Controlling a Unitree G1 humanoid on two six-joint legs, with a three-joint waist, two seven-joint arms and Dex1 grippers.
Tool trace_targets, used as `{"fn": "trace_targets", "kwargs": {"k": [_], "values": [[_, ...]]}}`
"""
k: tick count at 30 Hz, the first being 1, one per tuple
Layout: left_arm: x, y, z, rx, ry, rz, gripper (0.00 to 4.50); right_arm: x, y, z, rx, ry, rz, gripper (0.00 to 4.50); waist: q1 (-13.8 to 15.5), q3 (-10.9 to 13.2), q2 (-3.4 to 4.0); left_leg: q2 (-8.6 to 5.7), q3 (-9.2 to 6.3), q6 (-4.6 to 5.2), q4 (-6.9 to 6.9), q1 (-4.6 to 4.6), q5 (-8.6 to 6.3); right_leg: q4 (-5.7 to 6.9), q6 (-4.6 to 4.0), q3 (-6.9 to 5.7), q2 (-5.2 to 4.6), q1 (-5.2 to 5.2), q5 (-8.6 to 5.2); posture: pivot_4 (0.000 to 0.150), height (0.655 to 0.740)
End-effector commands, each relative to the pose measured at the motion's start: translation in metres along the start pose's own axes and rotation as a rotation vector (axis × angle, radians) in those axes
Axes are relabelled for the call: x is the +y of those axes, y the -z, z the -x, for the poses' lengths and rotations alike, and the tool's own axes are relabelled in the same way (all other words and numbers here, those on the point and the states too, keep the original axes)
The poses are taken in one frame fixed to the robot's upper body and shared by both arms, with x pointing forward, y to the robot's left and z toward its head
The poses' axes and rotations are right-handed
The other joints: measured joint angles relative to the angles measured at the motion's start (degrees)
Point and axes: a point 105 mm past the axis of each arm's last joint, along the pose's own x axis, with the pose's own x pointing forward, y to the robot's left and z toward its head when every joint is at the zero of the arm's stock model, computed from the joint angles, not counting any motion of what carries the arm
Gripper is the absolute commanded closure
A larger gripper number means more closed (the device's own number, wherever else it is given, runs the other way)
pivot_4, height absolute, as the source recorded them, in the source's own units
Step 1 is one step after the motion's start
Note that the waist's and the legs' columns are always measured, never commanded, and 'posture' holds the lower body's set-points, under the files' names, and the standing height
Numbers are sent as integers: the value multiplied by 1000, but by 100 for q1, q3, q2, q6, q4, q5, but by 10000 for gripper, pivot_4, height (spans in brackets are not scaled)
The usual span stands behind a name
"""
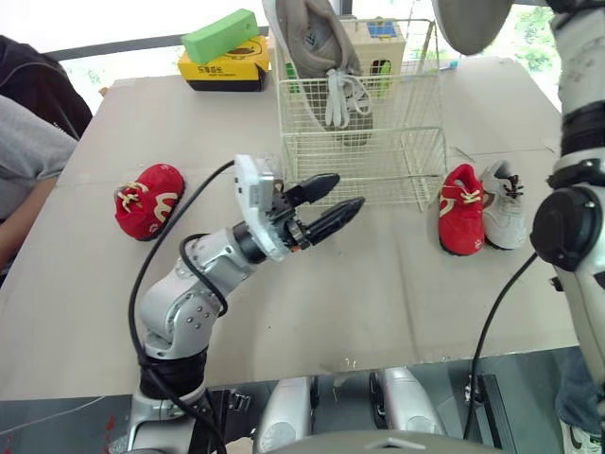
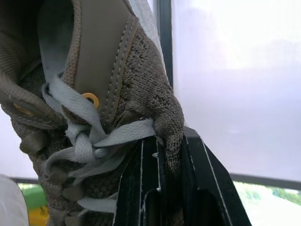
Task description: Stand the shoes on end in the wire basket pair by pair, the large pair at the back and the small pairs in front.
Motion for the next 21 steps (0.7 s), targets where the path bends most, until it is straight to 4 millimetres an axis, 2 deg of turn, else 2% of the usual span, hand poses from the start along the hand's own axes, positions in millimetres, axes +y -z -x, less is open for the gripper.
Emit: {"fn": "trace_targets", "kwargs": {"k": [1,5,12,16,21], "values": [[3,-23,13,-75,-72,-101,7826,15,-32,-9,-187,-15,-23,44359,-3,0,-1,0,-3,-2,6,-25,1,0,1,0,-2,-20,1,1500,7400],[4,-21,23,-64,-112,-120,7826,18,-29,-10,-233,12,-116,44359,14,0,-1,-3,-6,-1,1,-33,1,-6,1,-5,-12,-27,1,1500,7400],[5,-21,28,-63,-150,-134,7826,21,9,-5,-211,93,-182,44359,-46,0,-1,-3,-1,-1,1,-25,1,4,1,-4,-8,-26,1,1500,7400],[9,-25,30,-69,-168,-148,7826,37,39,-1,-146,77,-106,44359,-62,0,0,-1,1,-1,1,-21,1,19,1,2,-4,-32,1,1500,7400],[9,-27,33,-62,-177,-166,7826,52,45,-4,-126,56,-51,44359,-63,-1,-3,-1,4,-1,3,-24,1,30,1,12,-4,-44,1,1500,7400]]}}
